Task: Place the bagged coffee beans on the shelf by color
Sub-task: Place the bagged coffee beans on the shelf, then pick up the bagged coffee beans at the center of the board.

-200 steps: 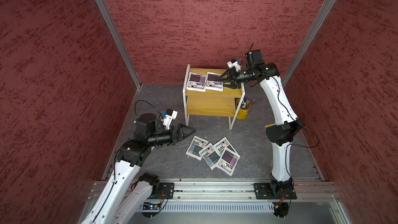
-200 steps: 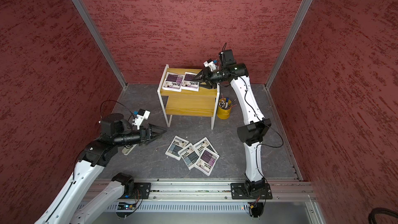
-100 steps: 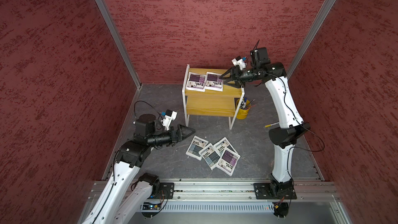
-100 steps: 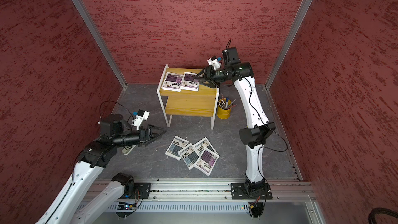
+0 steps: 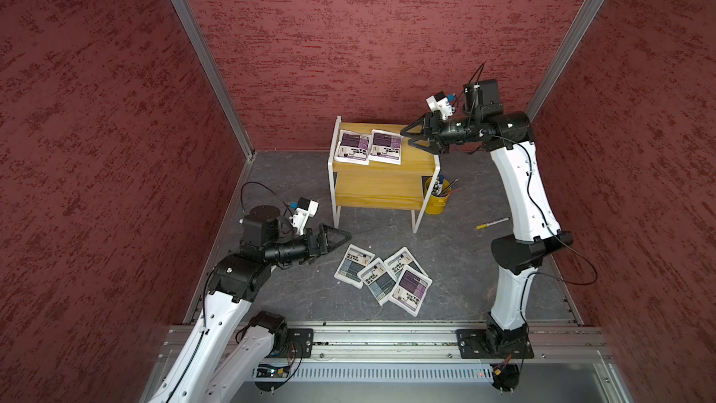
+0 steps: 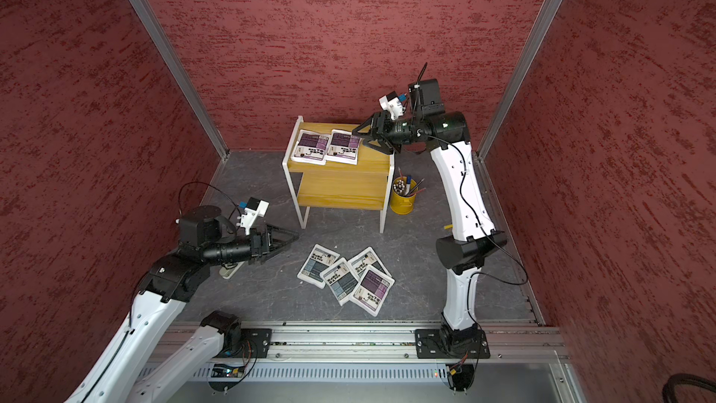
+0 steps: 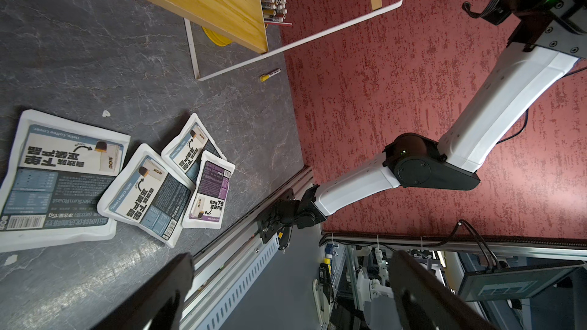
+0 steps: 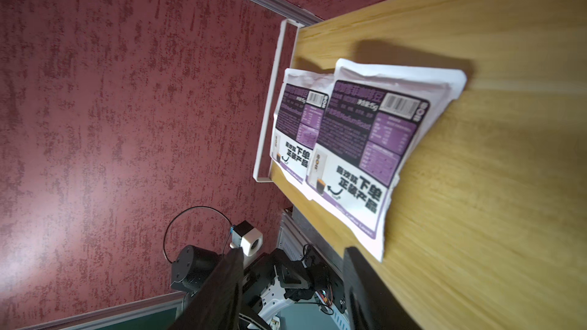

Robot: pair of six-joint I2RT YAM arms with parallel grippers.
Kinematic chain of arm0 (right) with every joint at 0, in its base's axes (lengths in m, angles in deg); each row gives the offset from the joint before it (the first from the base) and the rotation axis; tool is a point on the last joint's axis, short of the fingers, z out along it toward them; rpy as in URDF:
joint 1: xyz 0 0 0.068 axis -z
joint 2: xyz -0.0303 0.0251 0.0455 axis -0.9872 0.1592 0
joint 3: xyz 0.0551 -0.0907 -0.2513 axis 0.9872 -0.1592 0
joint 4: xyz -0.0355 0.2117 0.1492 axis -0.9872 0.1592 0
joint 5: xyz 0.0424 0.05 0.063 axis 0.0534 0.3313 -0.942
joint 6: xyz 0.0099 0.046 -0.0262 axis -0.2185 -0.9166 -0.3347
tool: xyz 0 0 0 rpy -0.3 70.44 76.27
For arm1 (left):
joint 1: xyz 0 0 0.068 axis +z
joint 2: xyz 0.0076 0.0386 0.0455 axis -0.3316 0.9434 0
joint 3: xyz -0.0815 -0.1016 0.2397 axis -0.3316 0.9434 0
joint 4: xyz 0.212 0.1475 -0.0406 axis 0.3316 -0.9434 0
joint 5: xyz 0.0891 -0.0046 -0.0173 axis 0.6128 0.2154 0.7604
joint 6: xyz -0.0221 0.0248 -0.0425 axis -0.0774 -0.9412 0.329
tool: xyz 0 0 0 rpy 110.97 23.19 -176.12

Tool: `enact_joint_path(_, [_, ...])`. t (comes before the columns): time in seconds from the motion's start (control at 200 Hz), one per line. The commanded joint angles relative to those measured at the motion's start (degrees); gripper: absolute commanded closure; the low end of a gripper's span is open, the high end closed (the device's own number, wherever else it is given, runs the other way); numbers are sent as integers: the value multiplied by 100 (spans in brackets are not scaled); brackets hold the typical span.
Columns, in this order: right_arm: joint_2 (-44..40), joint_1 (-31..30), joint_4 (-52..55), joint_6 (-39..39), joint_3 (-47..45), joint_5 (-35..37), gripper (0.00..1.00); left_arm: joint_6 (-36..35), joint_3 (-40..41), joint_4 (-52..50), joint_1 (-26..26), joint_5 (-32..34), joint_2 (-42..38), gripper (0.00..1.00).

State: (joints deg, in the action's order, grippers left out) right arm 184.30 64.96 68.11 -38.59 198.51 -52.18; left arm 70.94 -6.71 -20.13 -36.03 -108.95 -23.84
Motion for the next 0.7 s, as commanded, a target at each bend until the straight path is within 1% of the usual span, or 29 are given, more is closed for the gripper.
enact_joint_path(0.0, [-522, -89, 80, 100, 138, 81, 46, 58, 49, 329, -243, 21, 122, 0])
enact_joint_path(0.12, [-1024, -261, 900, 653, -165, 564, 46, 46, 83, 508, -722, 333, 357, 0])
enact_joint_path(0.175, [-1457, -362, 1094, 854, -727, 865, 46, 50, 161, 610, -880, 430, 456, 0])
enact_joint_path(0.23, [-2042, -431, 953, 895, -1654, 1089, 46, 85, 268, 769, -979, 476, 531, 0])
enact_joint_path(0.361, [-3660, -509, -42, 418, -4252, 1126, 46, 130, 609, 1173, -1129, 491, 750, 0])
enact_joint_path(0.496, [-4915, -730, -895, -256, -6425, 1179, 46, 74, 856, 1558, -1363, 474, 1124, 0])
enact_joint_path(0.566, [-5343, -950, -1203, -542, -7254, 1303, 46, 35, 911, 1723, -1562, 533, 1328, 0])
enact_joint_path(0.696, [-5594, -1618, -1199, -777, -8278, 2082, 46, -165, 910, 1928, -1917, 714, 1751, 0])
